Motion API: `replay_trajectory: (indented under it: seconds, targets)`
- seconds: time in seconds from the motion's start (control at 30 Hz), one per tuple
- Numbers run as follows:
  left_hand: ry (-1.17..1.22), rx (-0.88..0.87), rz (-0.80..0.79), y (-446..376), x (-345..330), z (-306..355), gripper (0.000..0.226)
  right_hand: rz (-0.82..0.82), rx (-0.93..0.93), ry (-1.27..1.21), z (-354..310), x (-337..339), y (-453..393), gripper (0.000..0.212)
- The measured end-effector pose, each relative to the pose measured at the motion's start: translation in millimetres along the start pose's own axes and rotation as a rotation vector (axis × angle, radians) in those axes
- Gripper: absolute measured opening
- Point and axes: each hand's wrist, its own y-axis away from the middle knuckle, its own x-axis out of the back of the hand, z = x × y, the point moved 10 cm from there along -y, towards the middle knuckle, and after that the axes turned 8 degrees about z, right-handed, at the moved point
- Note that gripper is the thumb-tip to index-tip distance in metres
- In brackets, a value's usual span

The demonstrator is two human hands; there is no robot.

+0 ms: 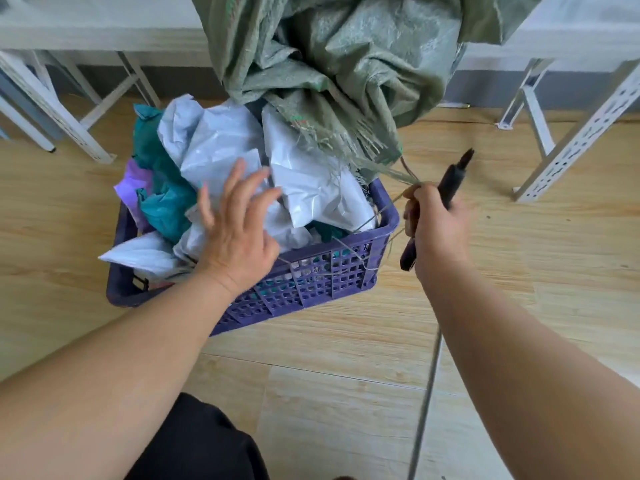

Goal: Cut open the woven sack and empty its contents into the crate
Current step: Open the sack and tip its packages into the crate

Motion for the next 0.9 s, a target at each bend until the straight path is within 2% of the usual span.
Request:
replay_trajectory:
  seconds: [0.07, 0.1, 0.17, 0.23, 0.33, 0.4, 0.47, 0.53, 0.57, 0.63, 0.67, 0.7, 0.8, 0.87, 0.9]
  targets:
    - [0.007, -0.235, 0.036, -8, -1, 51, 0.059, 0.004, -0.071, -0.044, 9, -1, 2, 0.013]
    - [-0.015, -0.344, -0.011, -12, -10, 73, 0.058, 0.014, -0.138, -0.073, 15, -2, 3, 0.016]
    - [-0.11, -0.459, -0.278, -15, -46, 95, 0.066, 0.011, -0.271, -0.162, 23, -4, 3, 0.029]
    - [-0.22, -0.42, -0.542, -12, -80, 85, 0.079, -0.007, -0.334, -0.243, 22, -5, 6, 0.039]
    - [-0.357, -0.246, -0.708, -6, -100, 49, 0.069, 0.034, -0.315, -0.283, 4, 4, 4, 0.023]
    - [-0.432, -0.145, -0.836, 8, -105, 21, 0.067, 0.065, -0.243, -0.349, -28, 14, -10, 0.02]
    - [-0.522, -0.133, -0.946, 20, -107, 2, 0.07, 0.059, -0.148, -0.287, -65, 21, -24, 0.021]
    - [-0.541, -0.115, -0.963, 20, -107, -3, 0.065, 0.056, -0.08, -0.099, -85, 28, -31, 0.018]
    - [-0.488, -0.062, -0.906, 13, -105, 0, 0.06, 0.063, -0.073, -0.016, -85, 30, -32, 0.016]
    - [-0.267, 0.065, -0.644, -10, -90, 16, 0.053, 0.058, -0.128, 0.032, -71, 31, -27, 0.014]
    - [-0.101, 0.076, -0.532, -18, -85, 32, 0.056, 0.045, -0.168, 0.008, -62, 30, -25, 0.014]
    - [0.074, 0.063, -0.51, -19, -84, 51, 0.065, 0.033, -0.2, -0.015, -55, 29, -22, 0.014]
    - [0.462, 0.048, -0.728, -6, -97, 115, 0.088, -0.009, -0.212, -0.056, -54, 25, -21, 0.012]
    - [0.581, 0.09, -0.806, -9, -106, 137, 0.083, -0.063, -0.188, -0.107, -63, 20, -23, 0.012]
    - [0.6, 0.093, -0.824, -14, -111, 143, 0.071, -0.088, -0.179, -0.128, -67, 18, -24, 0.013]
